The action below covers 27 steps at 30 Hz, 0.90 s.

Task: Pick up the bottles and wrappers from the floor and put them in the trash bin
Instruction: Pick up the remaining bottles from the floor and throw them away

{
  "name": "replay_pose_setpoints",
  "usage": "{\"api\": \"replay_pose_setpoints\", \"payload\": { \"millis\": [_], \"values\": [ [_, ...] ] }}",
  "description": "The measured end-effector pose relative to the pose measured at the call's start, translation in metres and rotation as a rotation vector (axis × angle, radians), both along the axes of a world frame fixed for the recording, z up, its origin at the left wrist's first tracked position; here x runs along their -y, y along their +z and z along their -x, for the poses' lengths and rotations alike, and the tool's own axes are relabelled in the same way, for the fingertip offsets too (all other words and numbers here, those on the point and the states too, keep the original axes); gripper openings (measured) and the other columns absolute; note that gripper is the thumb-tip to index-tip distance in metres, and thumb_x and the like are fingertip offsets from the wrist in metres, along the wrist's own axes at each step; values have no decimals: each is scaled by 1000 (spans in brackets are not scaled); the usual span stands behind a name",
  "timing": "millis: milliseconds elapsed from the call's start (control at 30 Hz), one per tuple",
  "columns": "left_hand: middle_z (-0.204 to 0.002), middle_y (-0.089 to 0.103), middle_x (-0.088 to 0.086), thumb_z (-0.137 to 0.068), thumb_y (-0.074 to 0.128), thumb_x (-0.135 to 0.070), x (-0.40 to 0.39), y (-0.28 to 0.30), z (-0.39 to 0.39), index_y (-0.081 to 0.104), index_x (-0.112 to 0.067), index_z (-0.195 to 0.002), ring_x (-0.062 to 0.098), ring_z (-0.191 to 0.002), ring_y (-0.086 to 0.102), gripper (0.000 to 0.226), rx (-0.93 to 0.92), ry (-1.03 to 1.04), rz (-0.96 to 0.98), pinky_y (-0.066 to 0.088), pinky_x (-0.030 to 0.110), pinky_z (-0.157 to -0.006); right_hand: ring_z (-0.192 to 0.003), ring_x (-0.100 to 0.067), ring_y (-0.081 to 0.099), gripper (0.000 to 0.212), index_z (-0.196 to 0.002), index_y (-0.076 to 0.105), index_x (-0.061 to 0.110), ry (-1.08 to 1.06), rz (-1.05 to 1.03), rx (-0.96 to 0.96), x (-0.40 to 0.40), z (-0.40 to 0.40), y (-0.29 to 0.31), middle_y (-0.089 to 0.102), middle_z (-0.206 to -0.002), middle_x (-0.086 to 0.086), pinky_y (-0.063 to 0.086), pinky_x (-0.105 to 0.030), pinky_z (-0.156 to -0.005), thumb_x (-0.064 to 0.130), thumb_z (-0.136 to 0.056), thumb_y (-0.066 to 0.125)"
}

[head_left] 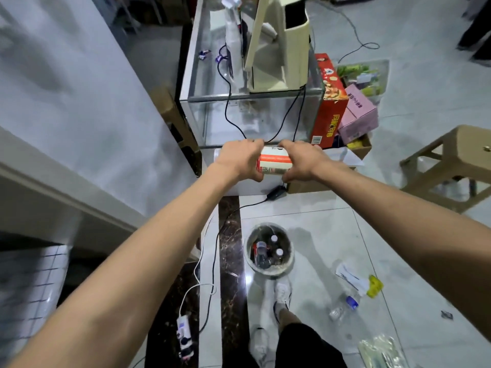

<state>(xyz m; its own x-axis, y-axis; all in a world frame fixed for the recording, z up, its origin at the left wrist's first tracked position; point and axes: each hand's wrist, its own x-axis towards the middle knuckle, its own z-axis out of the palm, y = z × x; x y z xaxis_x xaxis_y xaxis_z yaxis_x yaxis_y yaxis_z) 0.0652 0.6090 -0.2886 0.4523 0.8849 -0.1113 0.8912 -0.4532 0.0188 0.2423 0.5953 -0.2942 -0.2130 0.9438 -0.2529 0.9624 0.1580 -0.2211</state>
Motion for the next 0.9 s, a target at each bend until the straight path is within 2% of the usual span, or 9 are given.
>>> {"api": "replay_pose_setpoints", "payload": {
  "millis": [133,300,433,500,600,700,800,900],
  "values": [
    [-103,63,5,-64,76,-42,-39,-22,-11,48,-15,-114,26,-82,61,63,-26,42,45,37,31,-59,-112,-26,56,75,-127,43,25,29,28,4,-48,-11,-27,60,-122,-5,42,-38,-87,37,-64,82],
    [-104,66,5,-65,75,-44,-69,-59,-12,49,-17,-111,31,-88,66,59,-27,105,129,40,31,-62,-109,-24,58,73,-124,45,29,66,110,-26,-86,-9,-65,62,-119,-1,40,-36,-84,39,-62,82],
    [-106,64,6,-65,76,-42,-84,-108,-5,49,-17,-112,31,-87,66,60,-40,100,193,40,31,-62,-110,-24,58,73,-125,43,28,73,193,-47,-100,-4,-118,62,-121,-2,41,-38,-89,38,-64,81],
    [-108,63,6,-67,75,-41,-92,-148,-2,48,-17,-115,31,-88,66,61,-37,106,244,45,33,-65,-113,-24,56,75,-129,41,28,62,239,-30,-108,0,-156,59,-123,-3,41,-39,-93,38,-65,80],
    [-112,62,7,-70,74,-43,-91,-225,-2,46,-15,-120,32,-94,65,64,-27,122,304,52,38,-77,-117,-26,53,78,-132,41,26,35,281,-13,-107,2,-228,55,-125,-5,40,-38,-94,35,-65,79],
    [-115,59,6,-73,75,-48,-72,-324,-5,44,-16,-123,30,-97,63,68,0,155,367,49,39,-80,-117,-26,53,75,-133,40,26,19,327,-20,-89,-1,-322,54,-125,-4,40,-39,-95,37,-69,76],
    [-123,56,6,-74,76,-43,-42,-420,-9,40,-17,-130,28,-109,58,71,30,173,509,45,40,-93,-115,-26,52,72,-133,41,26,0,354,-12,-57,-5,-418,54,-124,-4,40,-39,-93,44,-72,73],
    [-137,49,11,-77,76,-39,-3,-499,-15,30,-14,-142,31,-120,53,84,47,215,598,41,43,-100,-119,-26,50,74,-140,38,23,16,366,20,-19,-9,-503,51,-133,-5,41,-38,-93,40,-76,69]
  ]
}}
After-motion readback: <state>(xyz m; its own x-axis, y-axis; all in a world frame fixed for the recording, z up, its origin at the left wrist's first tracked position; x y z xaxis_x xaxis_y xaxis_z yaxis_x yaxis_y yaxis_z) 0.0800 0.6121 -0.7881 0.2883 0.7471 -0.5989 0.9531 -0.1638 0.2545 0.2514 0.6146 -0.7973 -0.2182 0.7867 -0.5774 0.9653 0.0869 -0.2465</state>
